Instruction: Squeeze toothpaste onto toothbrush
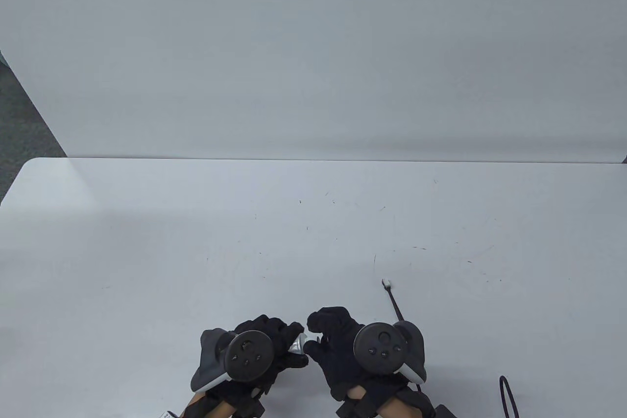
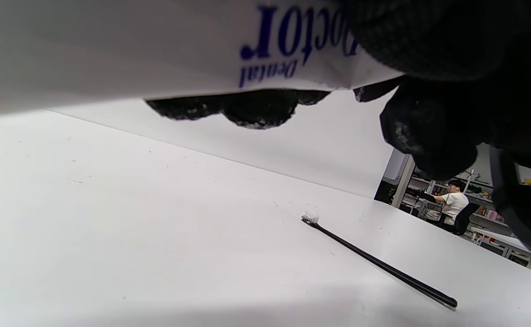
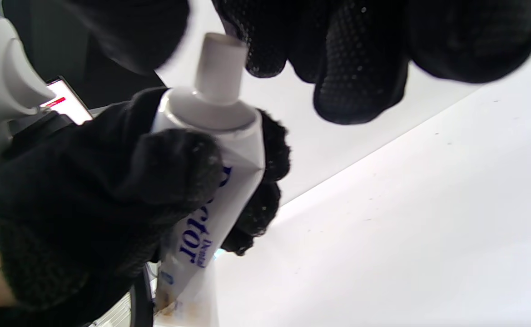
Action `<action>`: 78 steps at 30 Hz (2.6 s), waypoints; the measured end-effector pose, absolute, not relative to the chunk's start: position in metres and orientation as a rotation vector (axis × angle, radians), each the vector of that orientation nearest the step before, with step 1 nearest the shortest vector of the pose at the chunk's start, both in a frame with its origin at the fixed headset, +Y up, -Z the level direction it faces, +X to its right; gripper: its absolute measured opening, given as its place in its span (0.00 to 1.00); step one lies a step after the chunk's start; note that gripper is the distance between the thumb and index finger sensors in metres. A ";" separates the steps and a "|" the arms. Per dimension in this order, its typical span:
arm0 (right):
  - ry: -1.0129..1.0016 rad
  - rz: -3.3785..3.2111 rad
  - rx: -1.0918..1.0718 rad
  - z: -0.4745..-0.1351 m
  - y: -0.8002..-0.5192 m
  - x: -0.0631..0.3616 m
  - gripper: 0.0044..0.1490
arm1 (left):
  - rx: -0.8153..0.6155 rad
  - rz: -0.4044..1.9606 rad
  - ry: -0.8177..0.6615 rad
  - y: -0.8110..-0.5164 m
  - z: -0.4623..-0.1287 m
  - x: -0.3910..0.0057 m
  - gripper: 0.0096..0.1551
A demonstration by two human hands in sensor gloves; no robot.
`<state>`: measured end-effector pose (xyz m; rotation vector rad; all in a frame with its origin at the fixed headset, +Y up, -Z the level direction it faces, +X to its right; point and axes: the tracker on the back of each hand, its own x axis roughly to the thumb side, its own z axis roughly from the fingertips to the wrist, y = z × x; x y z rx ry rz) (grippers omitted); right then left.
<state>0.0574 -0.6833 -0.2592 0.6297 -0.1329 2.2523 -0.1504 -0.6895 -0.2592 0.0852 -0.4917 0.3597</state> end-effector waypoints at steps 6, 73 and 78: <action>-0.097 2.204 0.611 -0.262 -0.686 0.056 0.27 | 0.105 0.353 -0.496 -0.690 -0.259 -0.150 0.44; -0.196 3.240 0.761 -0.312 -0.761 0.046 0.26 | 0.080 0.366 -0.399 -0.690 -0.270 -0.175 0.44; -0.178 3.272 0.777 -0.313 -0.766 0.043 0.26 | 0.078 0.362 -0.402 -0.690 -0.270 -0.173 0.44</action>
